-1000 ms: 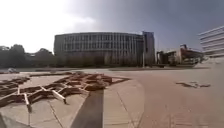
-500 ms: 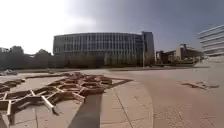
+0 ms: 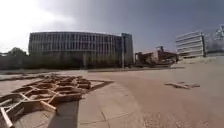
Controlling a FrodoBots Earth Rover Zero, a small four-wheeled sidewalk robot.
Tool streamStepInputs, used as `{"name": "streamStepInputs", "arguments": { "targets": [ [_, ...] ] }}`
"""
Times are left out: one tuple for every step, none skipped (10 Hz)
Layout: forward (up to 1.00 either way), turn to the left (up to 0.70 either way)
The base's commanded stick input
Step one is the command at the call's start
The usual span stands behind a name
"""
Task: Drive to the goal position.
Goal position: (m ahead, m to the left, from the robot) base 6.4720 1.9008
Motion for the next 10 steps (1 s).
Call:
{"name": "streamStepInputs", "arguments": {
  "targets": [
    [0.7,0.0],
    [0.7,0.0],
    [0.7,0.0],
    [0.7,0.0],
    [0.7,0.0],
    [0.7,0.0],
    [0.7,0.0],
    [0.7,0.0],
    [0.7,0.0],
    [0.7,0.0]
  ]
}}
